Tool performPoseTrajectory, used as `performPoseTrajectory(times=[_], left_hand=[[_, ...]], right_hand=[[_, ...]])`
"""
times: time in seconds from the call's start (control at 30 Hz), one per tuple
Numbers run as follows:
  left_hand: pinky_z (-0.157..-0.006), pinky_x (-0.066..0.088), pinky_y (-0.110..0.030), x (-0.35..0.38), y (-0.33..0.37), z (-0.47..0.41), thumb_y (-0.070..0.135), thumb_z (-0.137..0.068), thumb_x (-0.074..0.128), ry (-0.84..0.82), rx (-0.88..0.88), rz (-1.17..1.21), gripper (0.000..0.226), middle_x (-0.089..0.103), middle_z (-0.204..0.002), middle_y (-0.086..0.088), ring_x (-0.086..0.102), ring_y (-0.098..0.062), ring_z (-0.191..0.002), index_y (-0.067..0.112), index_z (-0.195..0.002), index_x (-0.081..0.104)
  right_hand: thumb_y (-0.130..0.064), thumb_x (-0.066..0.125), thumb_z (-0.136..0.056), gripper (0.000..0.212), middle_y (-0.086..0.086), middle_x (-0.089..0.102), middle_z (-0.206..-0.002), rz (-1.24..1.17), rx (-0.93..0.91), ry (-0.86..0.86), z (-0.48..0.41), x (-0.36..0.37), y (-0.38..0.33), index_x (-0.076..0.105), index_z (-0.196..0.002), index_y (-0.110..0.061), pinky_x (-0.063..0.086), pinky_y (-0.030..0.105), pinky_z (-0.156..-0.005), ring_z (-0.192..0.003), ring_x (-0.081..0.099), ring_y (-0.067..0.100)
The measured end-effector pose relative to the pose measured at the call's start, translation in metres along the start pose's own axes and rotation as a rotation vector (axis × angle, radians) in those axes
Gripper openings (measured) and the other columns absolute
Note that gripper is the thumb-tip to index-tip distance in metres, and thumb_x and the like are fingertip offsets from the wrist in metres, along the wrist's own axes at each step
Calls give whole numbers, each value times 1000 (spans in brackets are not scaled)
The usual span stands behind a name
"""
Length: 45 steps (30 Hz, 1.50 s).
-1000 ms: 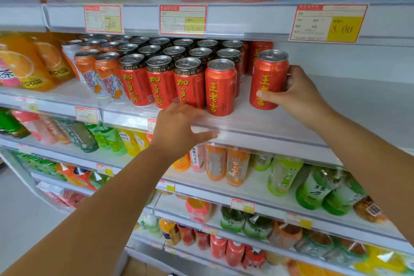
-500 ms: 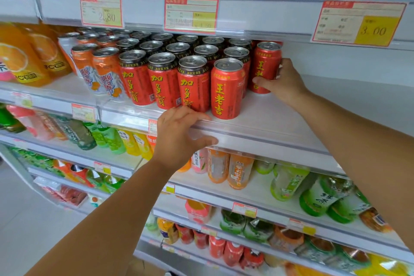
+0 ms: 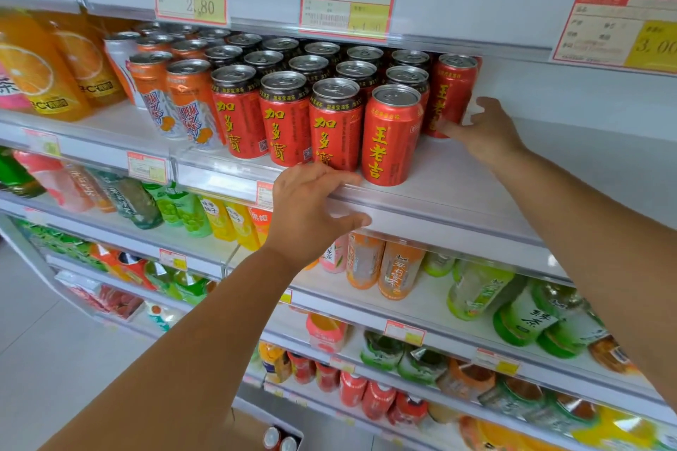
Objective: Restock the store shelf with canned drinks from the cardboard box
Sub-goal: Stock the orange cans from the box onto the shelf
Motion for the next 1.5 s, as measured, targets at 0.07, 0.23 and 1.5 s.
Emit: performPoseTrajectory(times=[0.07, 0.23, 1.5], left_hand=[[-103, 35, -31, -10, 1, 6, 46, -70, 80, 13, 7, 81, 50, 63, -109, 14, 54, -12, -108, 28, -115, 68], [-101, 37, -22, -48, -24, 67, 25, -82, 73, 79, -3, 134, 30, 66, -120, 6, 55, -13, -114, 18, -111, 70], [-93, 50, -43, 393, -507, 897, 19, -86, 63, -1436, -1212, -47, 89, 0, -163, -6, 49, -36, -125, 42, -151, 7]], right_hand=[[-39, 73, -82, 70, 10, 55, -132, 38, -104, 99, 30, -18, -18, 41, -139, -14, 45, 33, -98, -117, 56, 22], [-21, 59, -91, 25, -13, 60, -91, -199, -506, 167, 175, -15, -76, 55, -112, -33, 43, 13, -78, -81, 57, -2], [-31, 75, -80, 81, 10, 26, -146, 838, -163, -1159, 485, 860, 565, 28, -146, -22, 41, 43, -105, -124, 49, 33]])
Point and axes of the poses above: each hand's wrist, its own z-axis away from the middle knuckle, its own x-axis out of the palm, y = z × x, the point moved 10 cm from there along -z, towards the middle knuckle
